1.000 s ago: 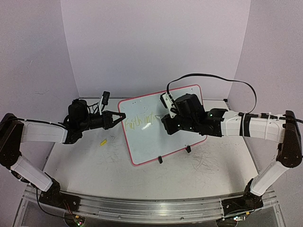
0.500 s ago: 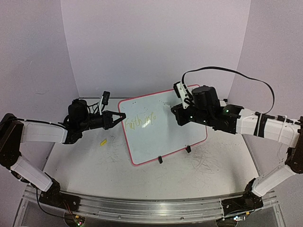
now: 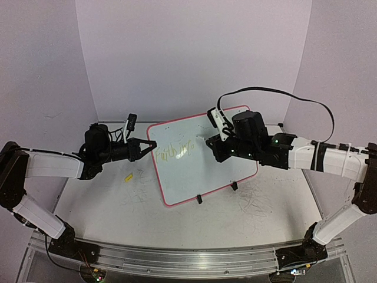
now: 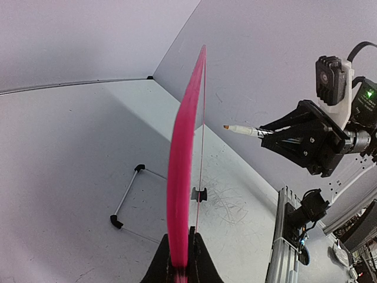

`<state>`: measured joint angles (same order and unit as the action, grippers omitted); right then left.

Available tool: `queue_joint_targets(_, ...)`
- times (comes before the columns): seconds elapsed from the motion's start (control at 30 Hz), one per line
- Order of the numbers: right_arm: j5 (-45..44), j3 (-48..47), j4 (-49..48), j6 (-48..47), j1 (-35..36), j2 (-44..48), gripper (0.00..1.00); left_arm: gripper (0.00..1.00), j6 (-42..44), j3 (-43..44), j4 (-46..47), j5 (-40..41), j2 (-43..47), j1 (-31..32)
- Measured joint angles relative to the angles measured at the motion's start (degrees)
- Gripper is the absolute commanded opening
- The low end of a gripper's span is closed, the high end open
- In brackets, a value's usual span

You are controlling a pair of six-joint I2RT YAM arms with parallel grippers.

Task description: Write a sentence on the whiteboard

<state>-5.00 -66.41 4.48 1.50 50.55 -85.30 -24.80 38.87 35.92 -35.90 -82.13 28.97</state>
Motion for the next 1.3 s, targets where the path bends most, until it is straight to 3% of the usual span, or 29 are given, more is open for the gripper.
queue_joint_targets(1.3, -1.64, 0.1, 1.13, -0.31, 0.61, -3.59, 0.0, 0.0, 0.37, 0.0, -0.07, 0.0, 0.0, 0.02)
